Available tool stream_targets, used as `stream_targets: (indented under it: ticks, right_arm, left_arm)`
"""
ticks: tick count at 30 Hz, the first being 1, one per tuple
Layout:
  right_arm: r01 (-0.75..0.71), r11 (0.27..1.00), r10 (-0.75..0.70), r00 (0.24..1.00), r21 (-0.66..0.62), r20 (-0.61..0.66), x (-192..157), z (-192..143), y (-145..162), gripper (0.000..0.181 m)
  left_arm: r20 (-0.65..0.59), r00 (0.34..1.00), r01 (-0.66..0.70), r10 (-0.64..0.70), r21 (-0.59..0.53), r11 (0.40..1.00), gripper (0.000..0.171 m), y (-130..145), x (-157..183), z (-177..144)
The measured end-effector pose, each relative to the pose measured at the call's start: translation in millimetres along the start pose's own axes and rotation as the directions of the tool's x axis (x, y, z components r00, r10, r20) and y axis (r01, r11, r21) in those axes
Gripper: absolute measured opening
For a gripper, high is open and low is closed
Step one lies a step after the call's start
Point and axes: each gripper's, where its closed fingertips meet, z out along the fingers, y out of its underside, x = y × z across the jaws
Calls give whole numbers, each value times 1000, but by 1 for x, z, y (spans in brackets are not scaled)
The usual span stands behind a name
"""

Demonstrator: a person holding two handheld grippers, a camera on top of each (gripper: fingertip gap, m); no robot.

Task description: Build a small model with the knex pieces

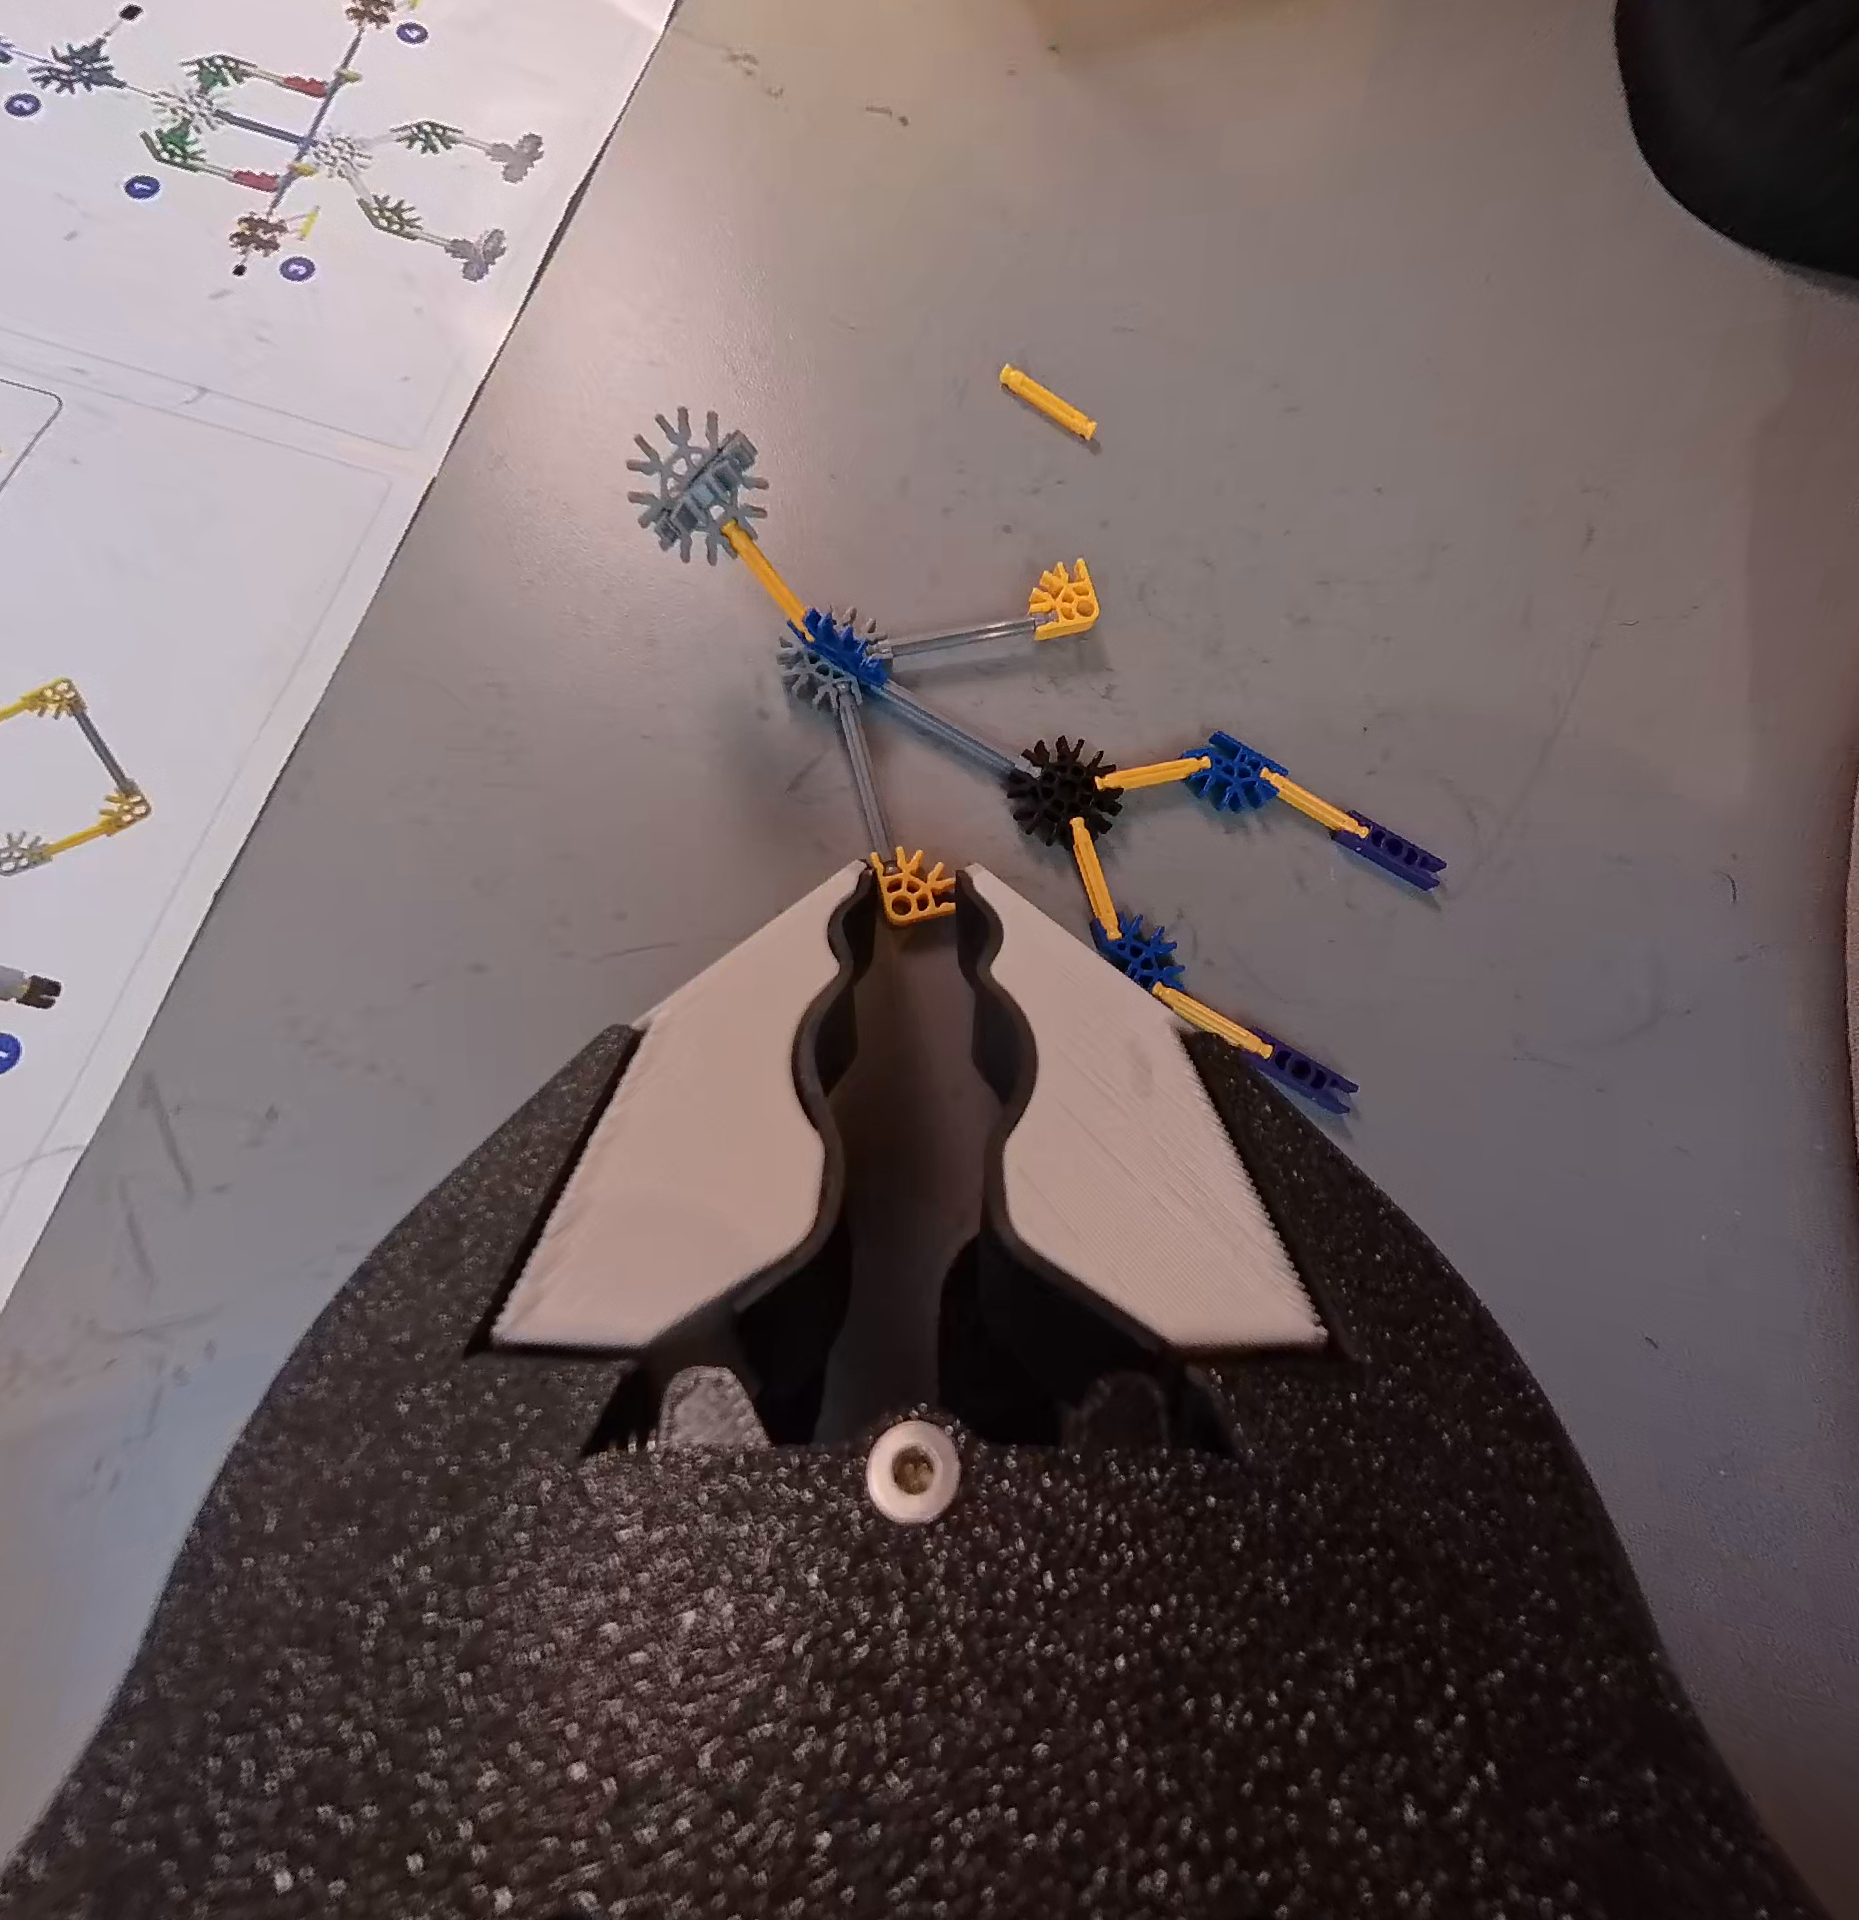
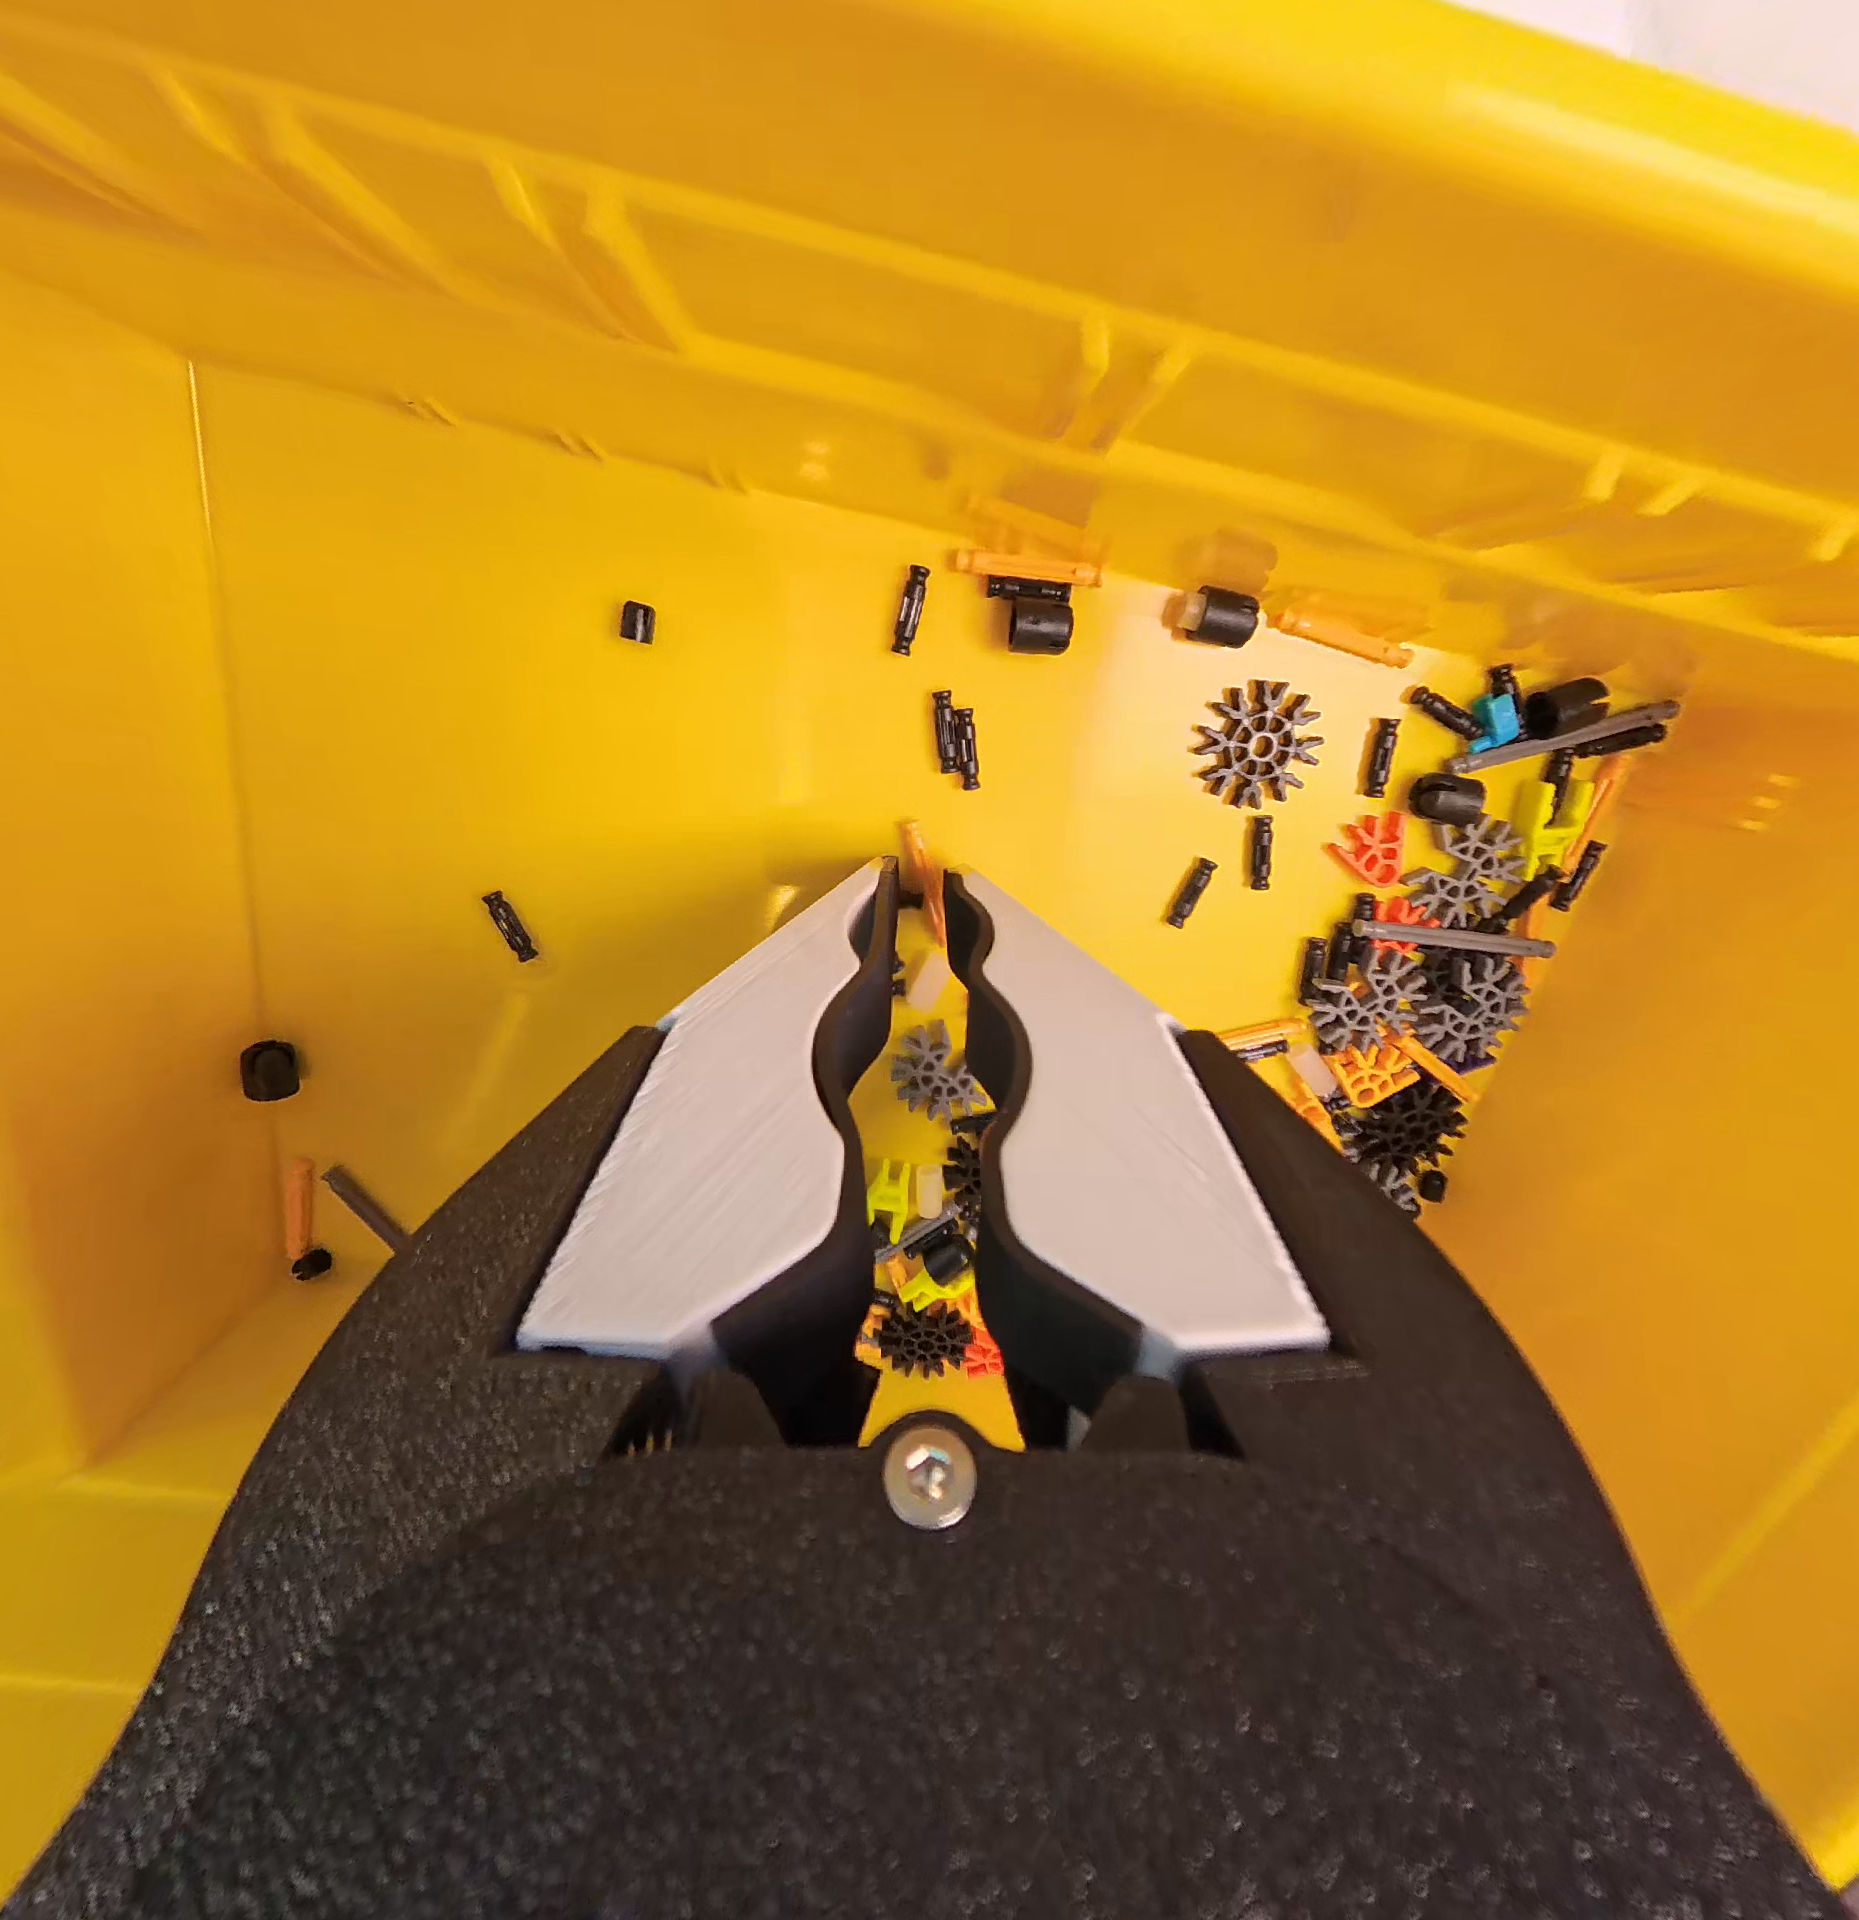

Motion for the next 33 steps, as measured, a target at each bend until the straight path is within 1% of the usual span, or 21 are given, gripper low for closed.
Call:
stream_targets:
  ticks: [2, 8, 10, 11, 13, 15, 16, 18, 19, 21, 23, 25, 27, 29, 30, 32, 33]
  right_arm:
    - [13, 1000, -13, 1000, -9, -22, 2, 1, 1, 7]
    - [-11, 1000, 11, 1000, -5, 8, -1, 2, 0, 1]
    - [-43, 999, 43, 999, -4, -18, 4, -1, -1, 1]
    - [-57, 998, 58, 998, 24, -40, 6, -9, -6, 0]
    - [-85, 984, 98, 993, 156, -72, 5, -41, -29, 0]
    - [-65, 956, 98, 990, 286, -103, -12, -79, -56, 0]
    - [-39, 943, 82, 990, 331, -116, -28, -95, -69, 1]
    - [-3, 918, 52, 992, 396, -113, -68, -116, -94, 1]
    - [4, 909, 37, 995, 417, -91, -92, -119, -106, 1]
    - [8, 891, -1, 1000, 454, -15, -144, -114, -129, 1]
    - [40, 895, -60, 998, 445, 31, -187, -90, -146, 1]
    - [114, 899, -155, 986, 423, 63, -222, -61, -158, 1]
    - [184, 901, -232, 969, 392, 79, -241, -33, -168, 2]
    - [292, 880, -351, 931, 374, 100, -258, -12, -176, 1]
    - [360, 862, -417, 904, 358, 94, -263, -4, -178, 2]
    - [488, 805, -541, 837, 337, 81, -270, 8, -183, 2]
    - [530, 780, -585, 806, 333, 86, -274, 11, -187, 2]
  left_arm:
    - [0, 1000, -1, 1, 0, 1000, 15, 0, 0, 0]
    - [5, 1000, -4, 4, -3, 1000, 15, 0, 0, 0]
    - [13, 1000, -2, 2, -7, 1000, 15, 0, 0, 0]
    - [20, 1000, 4, -4, -9, 1000, 15, -1, -1, 1]
    - [44, 999, 31, -31, -9, 999, 14, -2, -3, 2]
    - [60, 995, 78, -78, -4, 997, 14, -4, -6, 3]
    - [66, 993, 102, -102, -2, 995, 14, -4, -7, 3]
    - [91, 984, 153, -152, 1, 988, 14, -5, -11, 2]
    - [103, 979, 175, -174, 1, 985, 14, -5, -12, 2]
    - [119, 971, 211, -210, -3, 977, 14, -5, -11, 2]
    - [118, 973, 202, -198, -20, 979, 14, -5, -7, 1]
    - [106, 982, 160, -156, -24, 987, 14, -8, 0, 1]
    - [101, 989, 111, -107, -34, 993, 14, -10, 6, 0]
    - [89, 995, 48, -43, -52, 997, 10, -9, 12, 1]
    - [85, 996, 11, -6, -61, 998, 5, -9, 14, 2]
    - [88, 994, -60, 67, -82, 995, 3, -6, 17, 4]
    - [94, 990, -93, 102, -93, 991, 3, -5, 17, 5]
